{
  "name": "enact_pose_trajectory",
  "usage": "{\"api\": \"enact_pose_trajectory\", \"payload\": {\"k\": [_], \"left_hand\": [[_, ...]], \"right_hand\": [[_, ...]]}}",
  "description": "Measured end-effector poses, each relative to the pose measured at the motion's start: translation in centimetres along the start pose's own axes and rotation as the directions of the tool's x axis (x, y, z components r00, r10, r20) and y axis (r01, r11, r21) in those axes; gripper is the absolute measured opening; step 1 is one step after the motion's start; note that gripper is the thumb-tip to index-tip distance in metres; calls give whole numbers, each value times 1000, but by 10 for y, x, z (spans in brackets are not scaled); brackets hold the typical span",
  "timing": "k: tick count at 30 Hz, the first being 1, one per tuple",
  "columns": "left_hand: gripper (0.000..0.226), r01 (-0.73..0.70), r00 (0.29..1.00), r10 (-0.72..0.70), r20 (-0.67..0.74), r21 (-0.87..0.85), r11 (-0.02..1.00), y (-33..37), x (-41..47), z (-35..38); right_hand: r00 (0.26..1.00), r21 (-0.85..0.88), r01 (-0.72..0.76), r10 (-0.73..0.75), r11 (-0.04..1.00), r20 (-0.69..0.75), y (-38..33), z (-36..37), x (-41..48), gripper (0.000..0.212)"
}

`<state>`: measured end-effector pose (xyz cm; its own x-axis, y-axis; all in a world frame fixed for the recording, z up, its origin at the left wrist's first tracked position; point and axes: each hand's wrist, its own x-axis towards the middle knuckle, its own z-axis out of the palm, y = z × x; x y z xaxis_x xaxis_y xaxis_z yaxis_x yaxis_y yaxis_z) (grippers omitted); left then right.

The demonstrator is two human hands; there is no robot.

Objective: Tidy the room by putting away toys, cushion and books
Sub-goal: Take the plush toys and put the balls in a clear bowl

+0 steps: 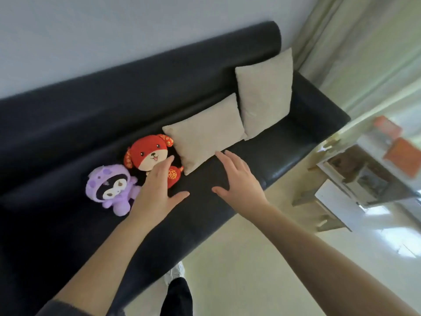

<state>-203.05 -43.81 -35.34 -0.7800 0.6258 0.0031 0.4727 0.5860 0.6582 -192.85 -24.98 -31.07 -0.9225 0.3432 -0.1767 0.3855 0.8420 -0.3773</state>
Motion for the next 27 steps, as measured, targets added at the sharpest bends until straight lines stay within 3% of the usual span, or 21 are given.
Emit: {"api": "enact_pose_trajectory", "payload": {"k": [4, 14, 18, 24, 27], "left_hand": [[82, -62, 997, 55, -53, -128, 990, 81, -56, 17], [72, -375, 927, 363, -96, -183, 909, 288, -200, 85], [67, -458, 889, 449, -91, -197, 867, 350, -228, 109], [67, -645, 758, 651, -40, -195, 739, 485, -247, 179], [63, -666, 732, 681, -29, -238, 707, 554, -258, 228]], "right_hand": [[988, 21, -35, 37, 999, -149, 31, -47, -91, 83], [861, 86, -145, 168, 986, -479, 125, -134, -355, 71], [788, 109, -180, 210, 978, -579, 168, -169, -426, 69], [653, 189, -277, 329, 942, -682, 261, -205, -526, 68], [595, 193, -330, 362, 924, -717, 323, -226, -576, 67]]}}
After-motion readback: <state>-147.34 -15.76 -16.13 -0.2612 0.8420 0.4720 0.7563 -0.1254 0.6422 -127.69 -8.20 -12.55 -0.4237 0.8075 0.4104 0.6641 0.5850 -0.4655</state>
